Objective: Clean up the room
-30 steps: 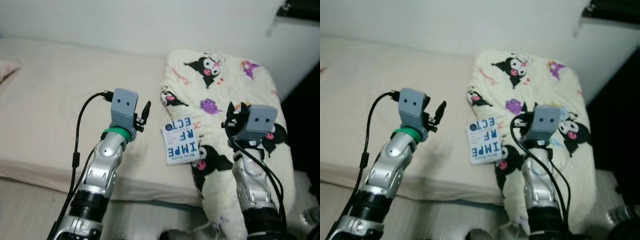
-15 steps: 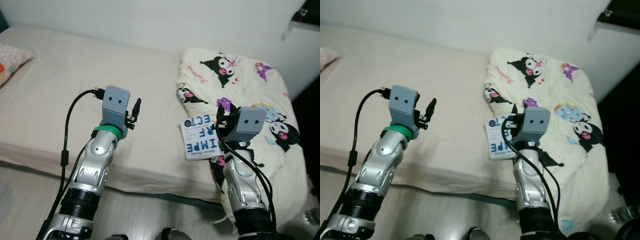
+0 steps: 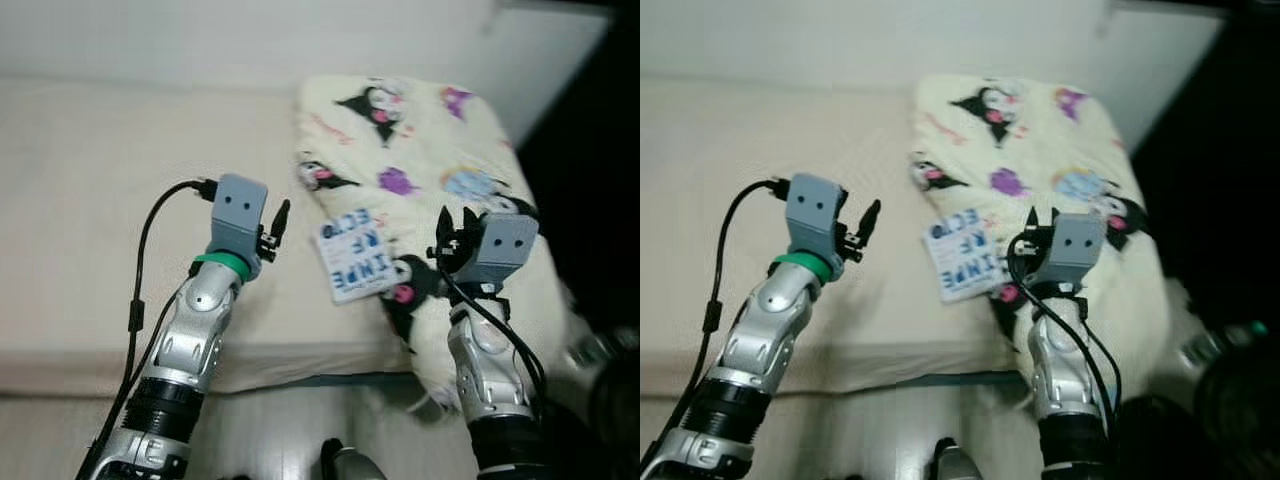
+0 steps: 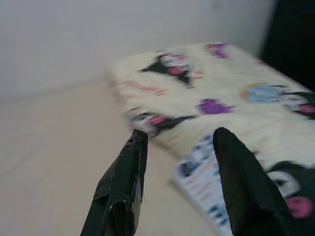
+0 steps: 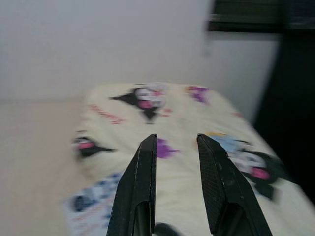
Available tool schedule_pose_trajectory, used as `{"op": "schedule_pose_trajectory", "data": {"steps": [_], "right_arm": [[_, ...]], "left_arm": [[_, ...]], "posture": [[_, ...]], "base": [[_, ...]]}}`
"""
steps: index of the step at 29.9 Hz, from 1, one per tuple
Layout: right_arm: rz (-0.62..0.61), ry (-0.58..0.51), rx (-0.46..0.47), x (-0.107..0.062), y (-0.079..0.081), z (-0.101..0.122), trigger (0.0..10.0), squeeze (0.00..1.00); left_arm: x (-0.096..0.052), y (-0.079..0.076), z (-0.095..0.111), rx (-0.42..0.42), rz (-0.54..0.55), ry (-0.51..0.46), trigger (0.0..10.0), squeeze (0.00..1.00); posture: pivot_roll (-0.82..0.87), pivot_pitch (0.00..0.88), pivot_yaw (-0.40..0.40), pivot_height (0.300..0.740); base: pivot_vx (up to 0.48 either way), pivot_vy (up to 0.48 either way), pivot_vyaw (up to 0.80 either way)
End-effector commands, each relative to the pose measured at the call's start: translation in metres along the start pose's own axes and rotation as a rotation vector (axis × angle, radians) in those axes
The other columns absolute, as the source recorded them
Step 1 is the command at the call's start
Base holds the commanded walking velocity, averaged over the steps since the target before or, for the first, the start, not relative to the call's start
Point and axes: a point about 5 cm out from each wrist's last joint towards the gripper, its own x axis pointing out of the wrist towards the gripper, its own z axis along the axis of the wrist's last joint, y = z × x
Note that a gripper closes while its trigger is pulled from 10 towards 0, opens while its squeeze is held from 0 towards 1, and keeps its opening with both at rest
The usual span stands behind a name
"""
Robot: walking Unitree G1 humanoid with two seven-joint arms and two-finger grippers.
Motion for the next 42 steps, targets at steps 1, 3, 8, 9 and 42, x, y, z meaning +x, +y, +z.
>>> {"op": "schedule_pose_trajectory", "data": {"steps": [1, 3, 8, 9, 42], "right_arm": [[-0.011, 0.030, 0.008, -0.003, -0.002, -0.006, 10.0, 0.00], [-0.011, 0.030, 0.009, -0.003, -0.002, -0.006, 10.0, 0.00], [-0.011, 0.032, 0.010, -0.002, -0.001, -0.006, 10.0, 0.00], [-0.011, 0.032, 0.009, -0.002, -0.001, -0.006, 10.0, 0.00], [0.185, 0.071, 0.023, 0.004, 0.039, -0.011, 10.0, 0.00]], "left_arm": [[-0.002, -0.001, -0.006, 0.006, -0.003, 0.021, 10.0, 0.00], [-0.002, 0.000, -0.006, 0.007, -0.001, 0.022, 10.0, 0.00], [-0.002, 0.000, -0.006, 0.008, 0.001, 0.023, 10.0, 0.00], [-0.002, 0.000, -0.006, 0.008, 0.001, 0.023, 10.0, 0.00], [-0.016, 0.029, -0.008, 0.105, 0.181, 0.004, 10.0, 0.00]], "posture": [[-0.09, 0.057, 0.013, 0.740], [-0.09, 0.057, 0.012, 0.740], [-0.09, 0.058, 0.012, 0.740], [-0.09, 0.058, 0.012, 0.740], [-0.03, 0.071, -0.047, 0.740]], "base": [[0.000, 0.000, -0.80], [0.000, 0.000, -0.80], [0.000, 0.000, -0.80], [0.000, 0.000, -0.80], [0.000, 0.000, 0.23]]}}
